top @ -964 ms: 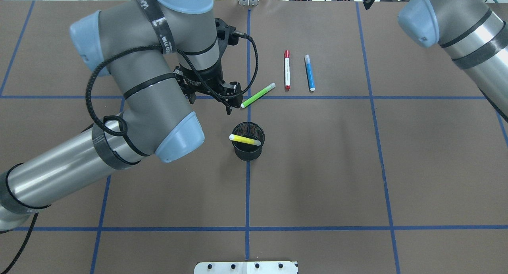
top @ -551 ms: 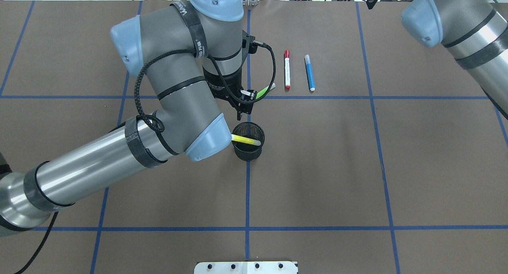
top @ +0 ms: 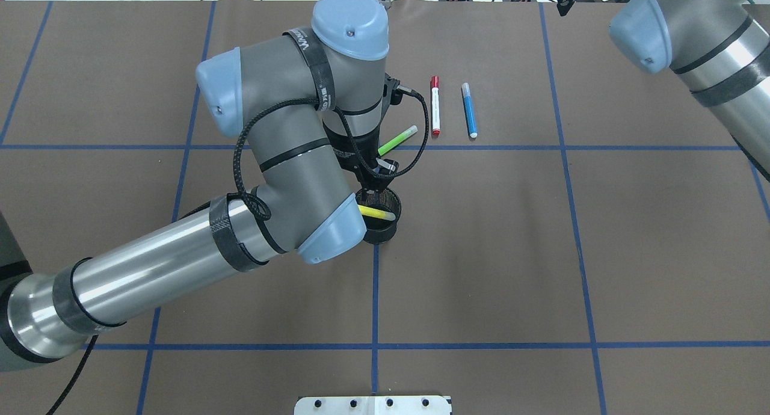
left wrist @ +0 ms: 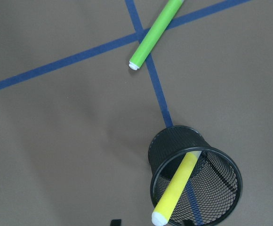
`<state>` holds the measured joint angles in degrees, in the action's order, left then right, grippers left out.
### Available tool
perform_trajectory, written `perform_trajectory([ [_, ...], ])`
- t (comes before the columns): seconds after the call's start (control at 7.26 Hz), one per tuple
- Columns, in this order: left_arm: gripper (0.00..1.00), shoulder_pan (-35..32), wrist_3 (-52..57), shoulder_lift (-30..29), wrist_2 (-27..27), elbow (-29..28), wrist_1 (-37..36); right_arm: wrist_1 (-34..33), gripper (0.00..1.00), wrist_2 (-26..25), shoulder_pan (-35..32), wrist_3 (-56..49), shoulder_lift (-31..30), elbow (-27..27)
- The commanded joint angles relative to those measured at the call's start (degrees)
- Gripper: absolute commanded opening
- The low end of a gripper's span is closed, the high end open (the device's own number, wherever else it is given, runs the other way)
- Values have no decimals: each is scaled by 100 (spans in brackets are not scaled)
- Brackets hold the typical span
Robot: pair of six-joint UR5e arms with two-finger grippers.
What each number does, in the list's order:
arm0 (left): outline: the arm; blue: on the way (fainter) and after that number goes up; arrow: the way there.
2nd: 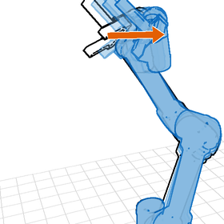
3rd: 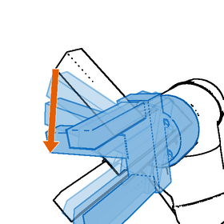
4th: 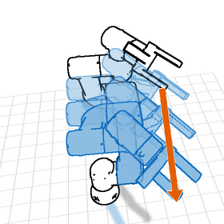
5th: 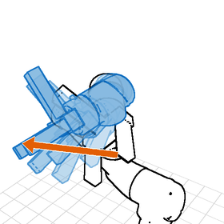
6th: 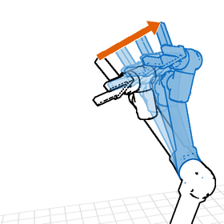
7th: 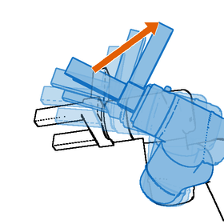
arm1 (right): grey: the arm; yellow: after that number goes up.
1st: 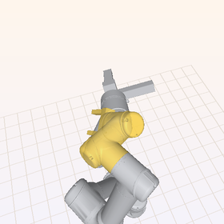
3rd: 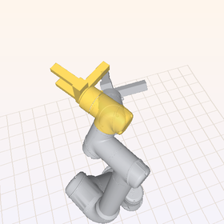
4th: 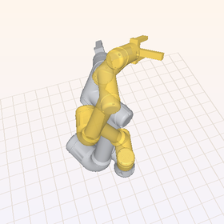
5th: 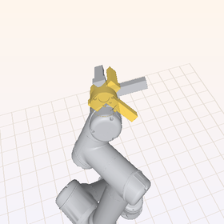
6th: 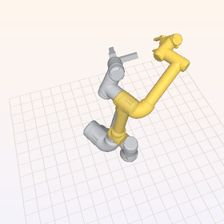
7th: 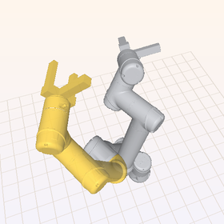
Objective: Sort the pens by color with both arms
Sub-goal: 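Lower the left gripper into the cup around the yellow highlighter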
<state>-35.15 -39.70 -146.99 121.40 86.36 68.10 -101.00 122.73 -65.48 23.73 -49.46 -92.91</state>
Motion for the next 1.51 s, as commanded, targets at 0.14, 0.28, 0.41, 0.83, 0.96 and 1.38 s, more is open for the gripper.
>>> perform_trajectory([
  [0.14, 55, 131, 6, -23, -28, -180, 27, 10, 99, -21, 0, 0, -11, 18],
  [0.28, 55, 131, 14, -23, -28, -215, 36, 19, 99, -21, 0, 0, -11, 18],
  [0.41, 54, 131, 15, -23, -28, -259, 54, 27, 99, -21, 0, 0, -11, 27],
  [0.83, 54, 131, 41, -23, -28, -339, 80, 36, 99, -12, 0, 9, 6, 18],
  [0.96, 54, 131, 41, -23, -28, -339, 89, 36, 99, -12, 0, 35, 6, 10],
  [1.38, 54, 140, 41, -6, -28, -539, 342, 36, 99, -12, 0, 44, -3, 9],
])
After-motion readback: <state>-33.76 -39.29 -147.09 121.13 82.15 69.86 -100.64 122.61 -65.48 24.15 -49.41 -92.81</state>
